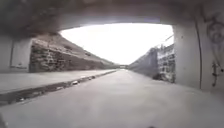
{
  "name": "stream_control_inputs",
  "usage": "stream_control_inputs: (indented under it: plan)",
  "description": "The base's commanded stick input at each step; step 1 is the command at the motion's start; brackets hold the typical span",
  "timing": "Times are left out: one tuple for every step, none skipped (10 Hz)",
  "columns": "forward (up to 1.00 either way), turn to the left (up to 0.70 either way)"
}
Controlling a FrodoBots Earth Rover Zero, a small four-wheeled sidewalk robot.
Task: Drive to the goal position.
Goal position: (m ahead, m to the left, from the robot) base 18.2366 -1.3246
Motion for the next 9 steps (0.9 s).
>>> stream_control_inputs:
  plan:
    - [0.70, 0.00]
    - [0.70, 0.00]
    - [0.70, 0.00]
    - [0.70, 0.00]
    - [0.70, 0.00]
    - [0.70, 0.00]
    - [0.70, 0.00]
    - [0.70, 0.00]
    - [0.70, 0.00]
